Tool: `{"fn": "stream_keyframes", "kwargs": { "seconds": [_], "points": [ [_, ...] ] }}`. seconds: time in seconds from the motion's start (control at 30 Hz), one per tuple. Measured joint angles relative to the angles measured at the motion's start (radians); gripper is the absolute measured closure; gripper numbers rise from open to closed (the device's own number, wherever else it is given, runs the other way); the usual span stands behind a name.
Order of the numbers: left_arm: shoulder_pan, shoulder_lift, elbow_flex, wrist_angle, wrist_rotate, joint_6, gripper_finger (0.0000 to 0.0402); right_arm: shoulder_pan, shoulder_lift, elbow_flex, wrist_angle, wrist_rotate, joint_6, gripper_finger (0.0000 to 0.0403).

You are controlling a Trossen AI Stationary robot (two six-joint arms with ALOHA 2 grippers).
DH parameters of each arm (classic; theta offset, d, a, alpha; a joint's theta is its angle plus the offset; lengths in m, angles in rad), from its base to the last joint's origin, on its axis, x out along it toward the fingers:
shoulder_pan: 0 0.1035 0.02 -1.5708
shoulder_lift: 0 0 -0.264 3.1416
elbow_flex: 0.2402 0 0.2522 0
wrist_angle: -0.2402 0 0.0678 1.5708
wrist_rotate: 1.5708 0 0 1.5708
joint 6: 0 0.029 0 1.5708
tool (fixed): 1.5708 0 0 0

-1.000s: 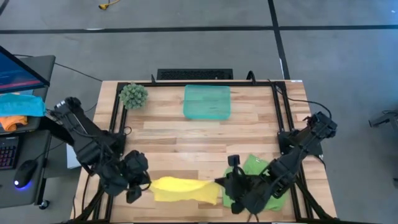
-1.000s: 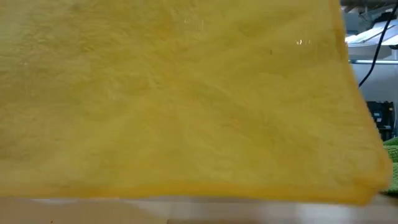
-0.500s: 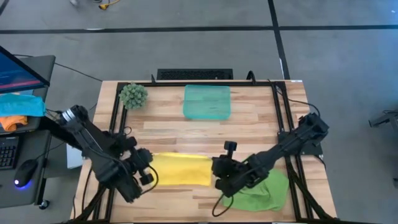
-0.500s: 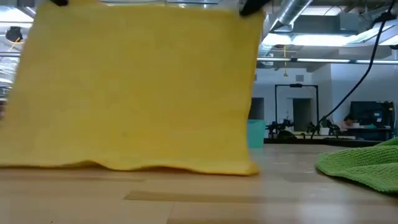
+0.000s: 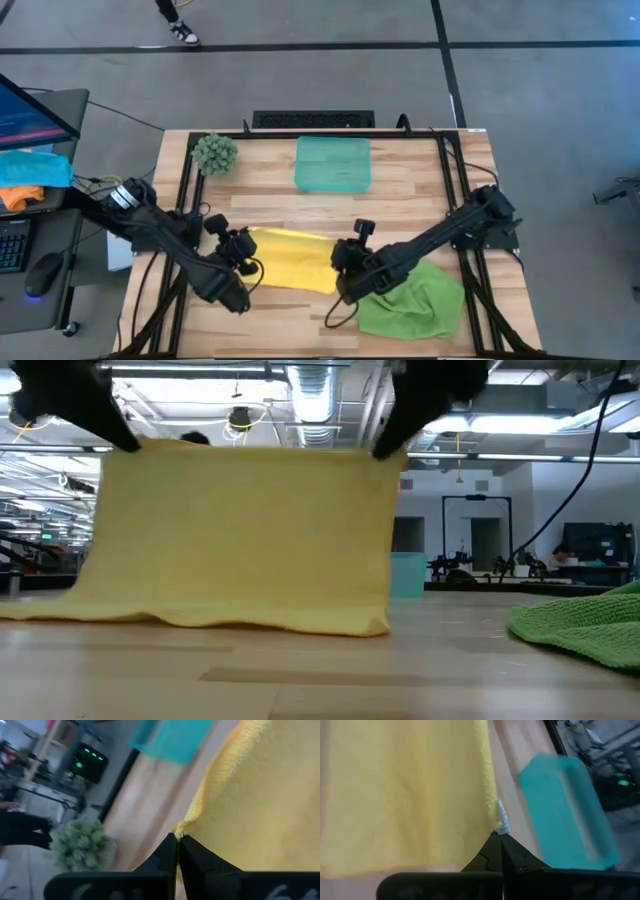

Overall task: Roll microfiber towels into tight, uniform cylinder then place into a basket
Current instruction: Fold the yellow microfiber cloth

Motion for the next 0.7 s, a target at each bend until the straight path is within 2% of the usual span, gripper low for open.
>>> {"fn": "stream_keyframes", "kwargs": {
  "seconds": [0.2, 0.33, 0.7],
  "points": [
    [0.085, -0.001, -0.084, 0.025, -0.062, 0.032, 0.0400, -0.051, 0.028, -0.002, -0.033, 0.017, 0.012, 0.0398],
    [0.128, -0.001, -0.135, 0.043, -0.068, 0.040, 0.0400, -0.099, 0.056, -0.002, -0.025, 0.022, -0.010, 0.0399],
    [0.143, -0.001, -0.221, 0.111, -0.062, 0.053, 0.0400, -0.169, 0.073, 0.000, 0.043, 0.001, -0.092, 0.0400]
  ]
}}
